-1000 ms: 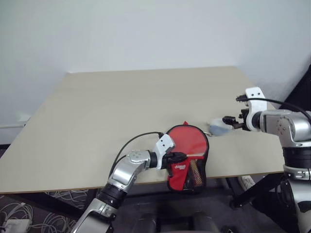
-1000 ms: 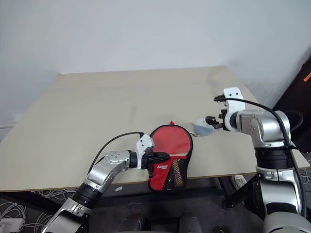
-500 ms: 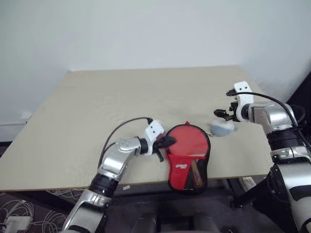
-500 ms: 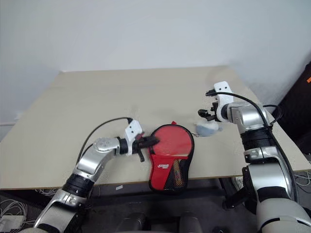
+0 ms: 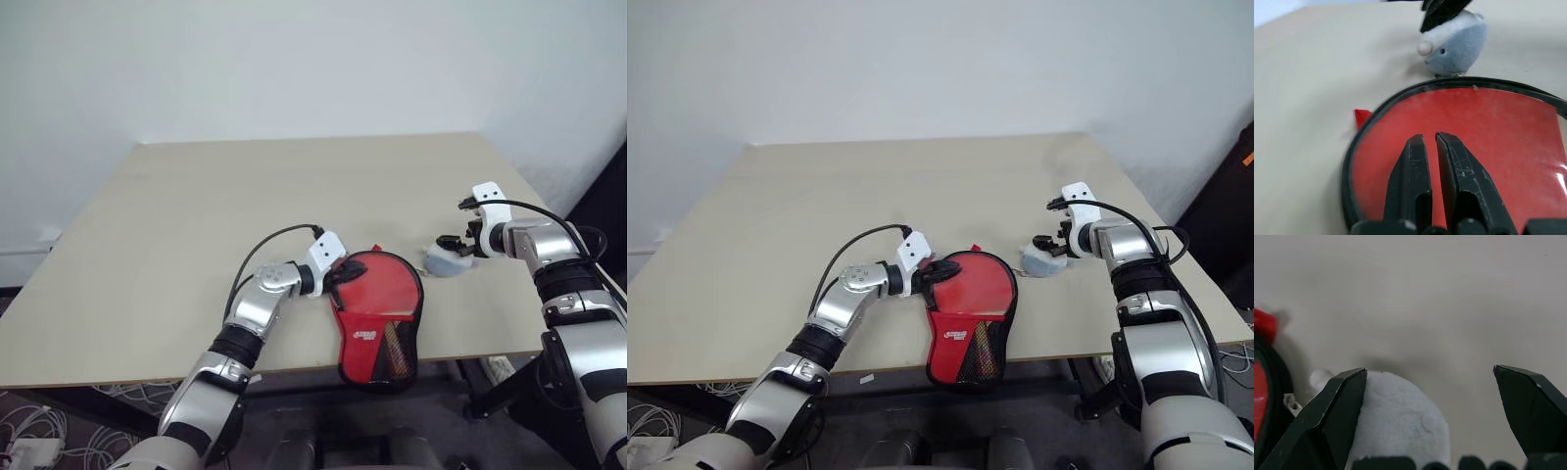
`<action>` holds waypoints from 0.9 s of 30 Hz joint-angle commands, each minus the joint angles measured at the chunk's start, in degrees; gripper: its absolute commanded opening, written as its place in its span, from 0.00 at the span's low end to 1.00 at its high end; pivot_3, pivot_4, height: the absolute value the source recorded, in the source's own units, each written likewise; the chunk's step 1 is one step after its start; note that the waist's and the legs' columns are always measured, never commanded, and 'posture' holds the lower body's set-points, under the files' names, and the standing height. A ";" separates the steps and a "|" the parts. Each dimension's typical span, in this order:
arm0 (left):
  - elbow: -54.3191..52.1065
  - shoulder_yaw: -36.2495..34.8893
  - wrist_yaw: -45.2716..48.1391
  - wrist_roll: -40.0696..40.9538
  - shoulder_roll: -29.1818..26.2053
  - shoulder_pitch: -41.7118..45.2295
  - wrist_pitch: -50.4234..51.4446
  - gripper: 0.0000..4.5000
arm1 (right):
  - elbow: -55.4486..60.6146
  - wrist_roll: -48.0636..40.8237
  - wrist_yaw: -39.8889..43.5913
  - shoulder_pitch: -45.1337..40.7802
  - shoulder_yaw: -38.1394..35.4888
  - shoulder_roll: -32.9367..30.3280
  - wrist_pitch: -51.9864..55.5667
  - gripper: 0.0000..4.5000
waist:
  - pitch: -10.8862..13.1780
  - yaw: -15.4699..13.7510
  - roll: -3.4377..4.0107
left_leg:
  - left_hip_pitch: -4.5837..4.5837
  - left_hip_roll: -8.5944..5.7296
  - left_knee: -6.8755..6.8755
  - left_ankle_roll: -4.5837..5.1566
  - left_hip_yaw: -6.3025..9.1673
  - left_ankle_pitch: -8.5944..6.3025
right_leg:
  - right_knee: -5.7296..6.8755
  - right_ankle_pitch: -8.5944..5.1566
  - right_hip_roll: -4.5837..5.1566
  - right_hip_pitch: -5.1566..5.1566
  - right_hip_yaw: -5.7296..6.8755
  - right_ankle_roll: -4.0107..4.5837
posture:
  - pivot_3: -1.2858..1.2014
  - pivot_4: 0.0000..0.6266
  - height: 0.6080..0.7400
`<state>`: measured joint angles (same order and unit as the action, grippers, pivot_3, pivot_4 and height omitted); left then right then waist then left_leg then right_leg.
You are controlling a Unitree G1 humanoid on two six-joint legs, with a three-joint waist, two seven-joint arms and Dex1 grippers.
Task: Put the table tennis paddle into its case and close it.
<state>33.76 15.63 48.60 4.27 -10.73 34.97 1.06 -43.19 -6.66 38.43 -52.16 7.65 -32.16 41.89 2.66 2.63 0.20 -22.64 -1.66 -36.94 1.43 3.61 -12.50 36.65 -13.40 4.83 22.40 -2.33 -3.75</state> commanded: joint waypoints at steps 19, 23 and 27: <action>11.70 0.47 10.28 -2.56 1.55 6.18 -3.85 0.06 | 24.42 -2.63 11.80 10.31 1.26 -8.05 14.21 1.00 | 0.02 0.02 -0.04 | -0.01 0.01 -0.03 0.00 0.01 -0.01 | 0.01 -0.17 0.01 0.01 0.02 -0.29 | 0.52 0.00 1.00; 13.63 0.78 10.55 -3.06 1.93 6.44 -4.59 0.06 | 26.53 -3.18 13.38 11.34 2.01 -8.30 14.67 1.00 | 0.01 0.02 -0.06 | 0.00 0.01 -0.04 0.00 0.02 -0.01 | 0.01 -0.17 0.01 0.00 0.02 -0.29 | 0.52 0.00 1.00; 14.67 0.98 10.58 -3.60 2.29 6.38 -5.40 0.06 | 27.94 -3.21 14.98 12.40 3.18 -8.62 13.72 1.00 | 0.01 0.01 -0.06 | 0.00 0.01 -0.06 0.00 0.01 -0.01 | 0.02 -0.17 0.01 -0.01 0.02 -0.29 | 0.52 0.00 1.00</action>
<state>47.55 16.52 58.87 1.79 -8.43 40.80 -4.12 -17.64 -9.46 52.65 -39.52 10.88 -39.61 56.37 2.67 2.64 0.14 -22.63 -1.65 -37.00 1.43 3.63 -12.50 36.67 -13.57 4.84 22.38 -2.30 -4.04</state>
